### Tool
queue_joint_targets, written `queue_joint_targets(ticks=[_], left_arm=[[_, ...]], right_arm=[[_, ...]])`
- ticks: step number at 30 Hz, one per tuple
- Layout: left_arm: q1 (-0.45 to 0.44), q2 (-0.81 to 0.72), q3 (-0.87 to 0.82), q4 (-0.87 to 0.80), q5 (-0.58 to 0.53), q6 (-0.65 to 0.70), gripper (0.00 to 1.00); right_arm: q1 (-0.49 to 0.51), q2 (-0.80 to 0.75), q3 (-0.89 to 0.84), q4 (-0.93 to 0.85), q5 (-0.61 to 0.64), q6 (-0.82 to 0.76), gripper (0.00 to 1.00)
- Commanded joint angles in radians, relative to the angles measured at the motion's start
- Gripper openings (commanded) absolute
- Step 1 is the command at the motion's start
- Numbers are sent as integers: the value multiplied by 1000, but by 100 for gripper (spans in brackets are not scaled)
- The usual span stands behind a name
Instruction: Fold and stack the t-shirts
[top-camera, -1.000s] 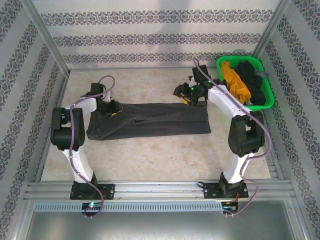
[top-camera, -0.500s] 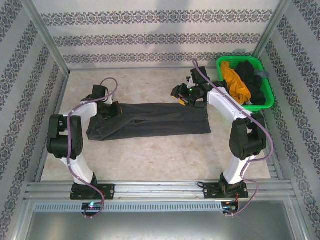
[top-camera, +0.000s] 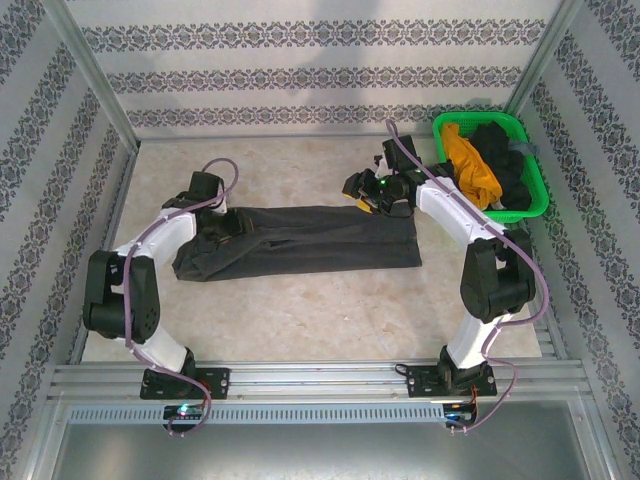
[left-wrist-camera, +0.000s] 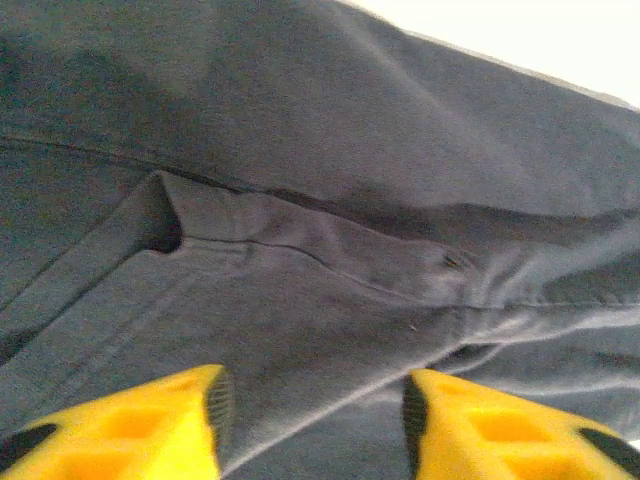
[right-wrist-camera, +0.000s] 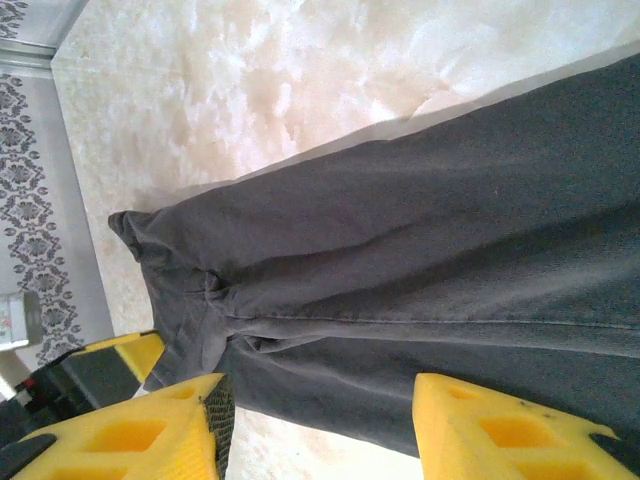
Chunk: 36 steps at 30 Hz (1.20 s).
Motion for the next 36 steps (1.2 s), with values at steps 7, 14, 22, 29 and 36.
queue_joint_targets(ticks=[7,14,22,29,36], left_arm=[[81,198,121,19,55,163,44],[67,221,120,18,72,161,33],[44,205,109,-12,37,159,16],[25,135,75,-37,-8,137,0],[-42,2,-3,-68,-38,47,0]], right_arm=[[27,-71,-66,25,-39,-18,52],[26,-74,-75,31,-24,-4,52],[26,-40,-54,50,-30,15,51],[26,-37,-36,56,-30,20,51],[25,-59,-44,50,-30,18,51]])
